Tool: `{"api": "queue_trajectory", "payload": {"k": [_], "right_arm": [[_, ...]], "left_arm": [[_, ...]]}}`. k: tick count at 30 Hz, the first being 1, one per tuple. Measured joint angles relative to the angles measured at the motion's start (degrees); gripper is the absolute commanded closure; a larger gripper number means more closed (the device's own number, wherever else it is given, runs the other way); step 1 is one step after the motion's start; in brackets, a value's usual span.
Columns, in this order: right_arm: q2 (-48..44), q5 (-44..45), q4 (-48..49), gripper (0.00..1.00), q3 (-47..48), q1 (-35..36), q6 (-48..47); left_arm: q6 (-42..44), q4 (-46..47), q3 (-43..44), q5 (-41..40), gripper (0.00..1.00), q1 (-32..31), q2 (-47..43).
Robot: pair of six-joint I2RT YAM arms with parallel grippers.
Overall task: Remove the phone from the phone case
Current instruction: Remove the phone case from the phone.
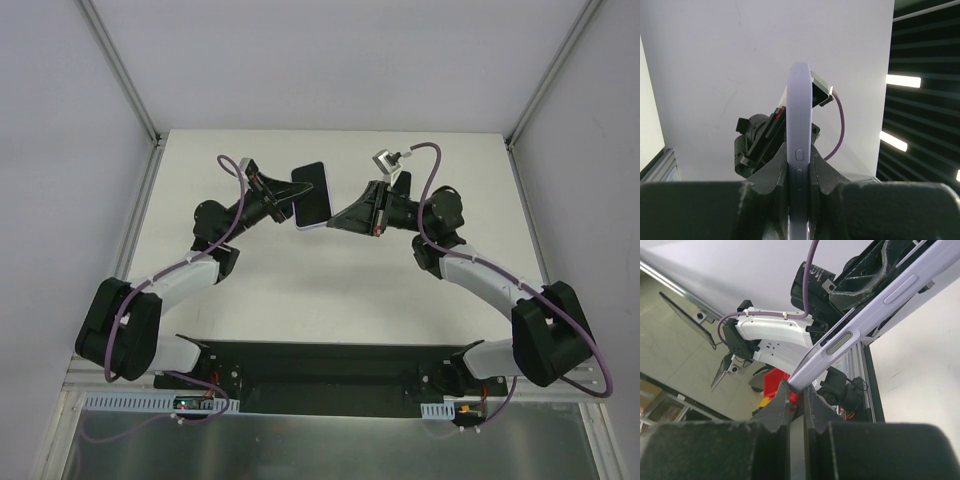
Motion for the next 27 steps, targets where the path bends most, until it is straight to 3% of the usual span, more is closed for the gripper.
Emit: {"api": "queue_trajectory", "payload": {"k": [10, 17, 19, 20, 22, 24, 27], "right_arm": [[2.4, -4.0, 10.4, 0.99, -0.8, -0.5, 1.2], [3.3, -4.1, 7.6, 0.99, -1.6, -1.4, -0.2], [3.0, -4.2, 3.9, 0.91, -1.6, -1.8, -1.0], [2.7, -4.1, 2.1, 0.82, -1.7, -1.9, -1.5], [1.2, -3.5, -3.7, 0.72, -2.5, -2.2, -3.3], [-1.4, -1.8, -10.9, 0.5, -3.7, -2.2, -5.9], [-6.3, 1.8, -21.1, 0.31, -5.5, -2.4, -8.8]], "left_arm": [[2.1, -8.4, 0.0, -1.4, 1.0, -0.8, -5.7], [4.8, -14.1, 0.0, -3.2, 1.0, -0.8, -6.4], [6.6, -16.9, 0.0, -4.2, 1.0, -0.8, -7.1], [7.7, -18.1, 0.0, -4.5, 1.0, -0.8, -7.4], [10.4, -21.2, 0.0, -4.9, 1.0, -0.7, -8.4], [12.9, -23.5, 0.1, -4.5, 1.0, -0.7, -9.2], [14.8, -25.4, 1.2, -1.8, 1.0, -0.9, -9.8]]}}
